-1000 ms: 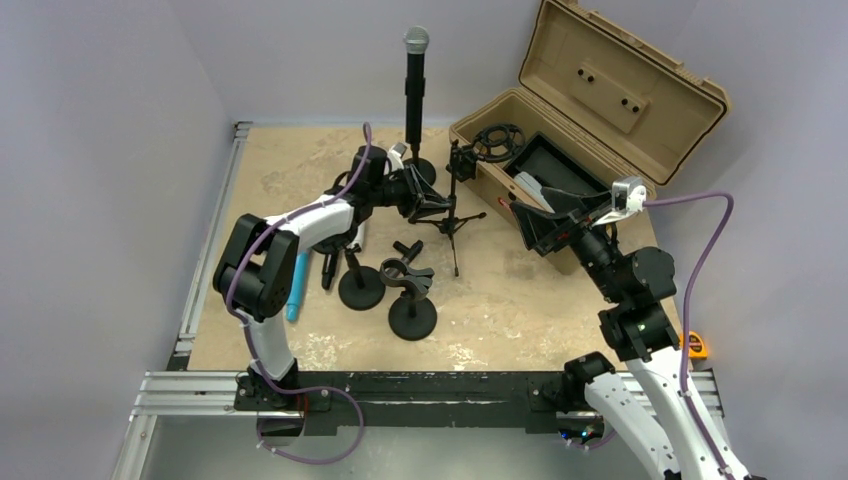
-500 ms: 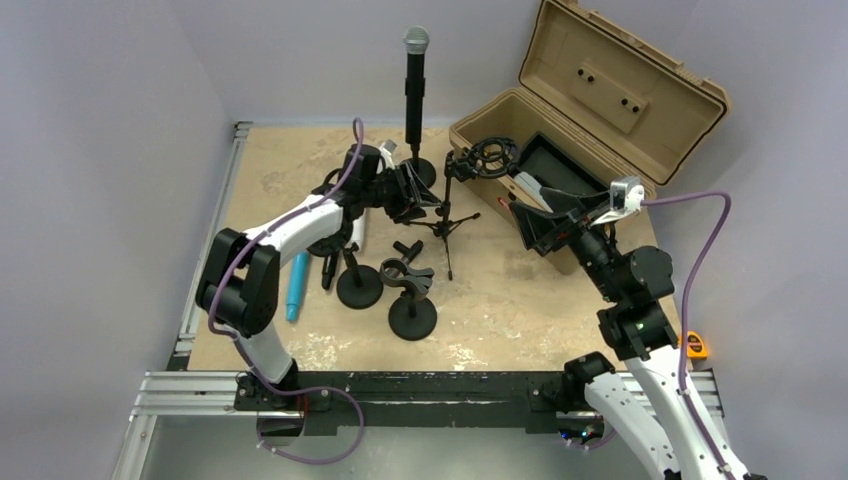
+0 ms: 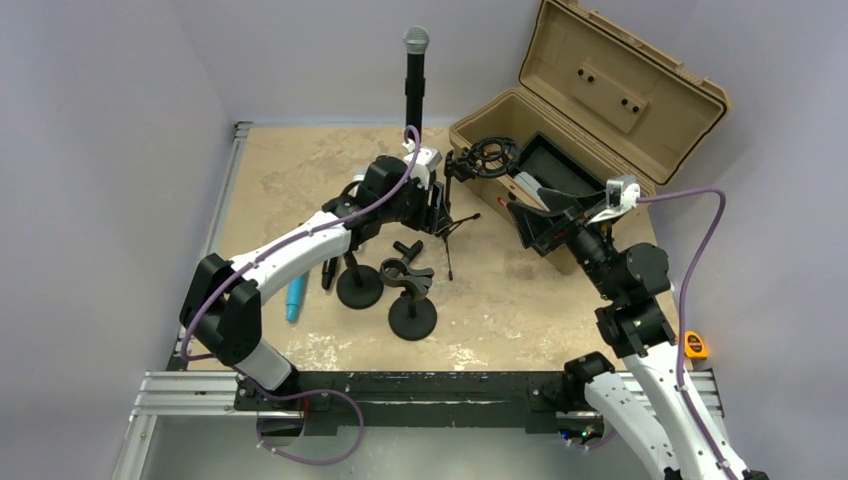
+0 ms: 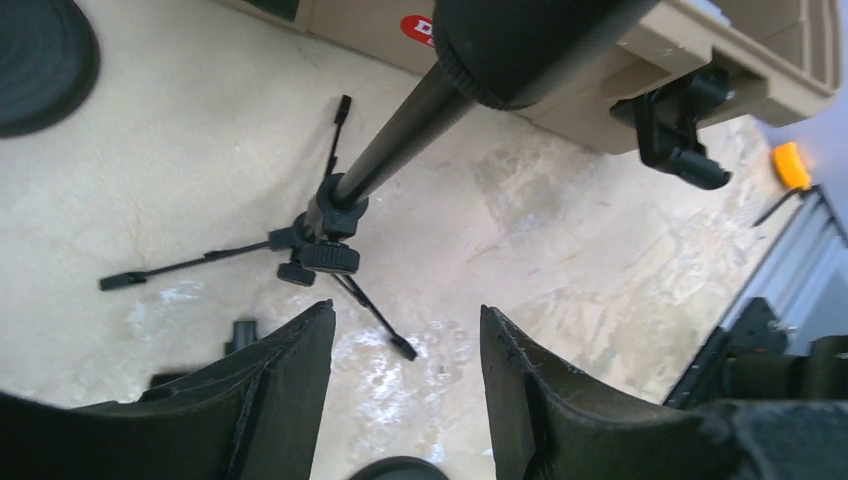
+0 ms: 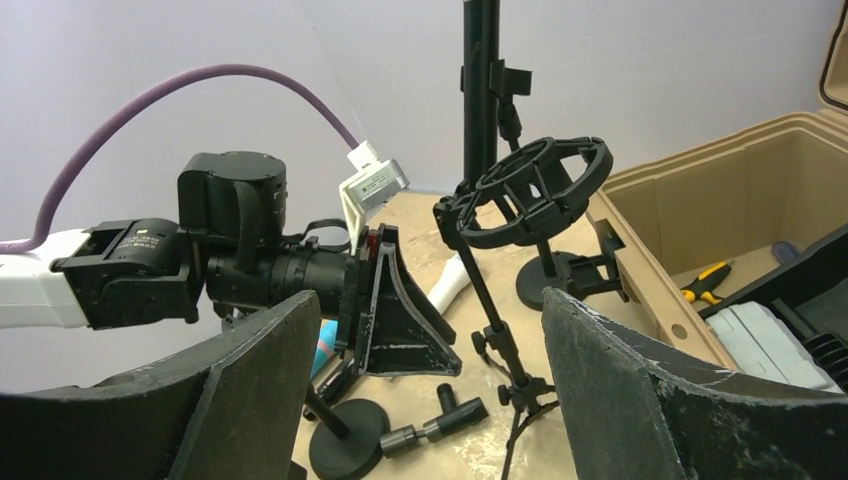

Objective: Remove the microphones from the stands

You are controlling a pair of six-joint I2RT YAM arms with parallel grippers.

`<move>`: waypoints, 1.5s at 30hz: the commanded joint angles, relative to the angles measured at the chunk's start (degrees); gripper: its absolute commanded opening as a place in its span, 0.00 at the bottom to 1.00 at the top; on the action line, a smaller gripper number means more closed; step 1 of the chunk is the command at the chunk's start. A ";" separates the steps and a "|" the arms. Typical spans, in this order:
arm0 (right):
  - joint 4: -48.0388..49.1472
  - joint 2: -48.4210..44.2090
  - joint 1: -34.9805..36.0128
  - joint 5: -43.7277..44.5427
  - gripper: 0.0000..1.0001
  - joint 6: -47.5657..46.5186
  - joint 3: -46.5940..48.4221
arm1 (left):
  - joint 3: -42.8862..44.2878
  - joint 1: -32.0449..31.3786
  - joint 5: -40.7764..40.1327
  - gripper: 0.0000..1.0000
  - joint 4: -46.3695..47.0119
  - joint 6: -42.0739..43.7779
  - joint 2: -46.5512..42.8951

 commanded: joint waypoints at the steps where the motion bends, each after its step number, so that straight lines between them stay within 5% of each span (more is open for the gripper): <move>1: 1.92 0.07 0.12 0.82 0.80 0.25 0.42 | 1.33 0.16 -4.67 0.53 0.98 11.17 0.27; 26: 2.43 0.47 0.11 0.69 0.80 0.02 0.25 | 5.52 -0.08 -1.87 0.36 2.66 6.62 6.58; 35: 2.37 0.35 0.13 0.65 0.80 0.11 0.16 | 5.87 0.32 -0.54 0.06 1.65 4.46 8.00; 45: 2.30 0.29 0.12 0.70 0.80 0.15 0.13 | 2.25 9.59 19.28 0.00 11.97 -20.53 11.20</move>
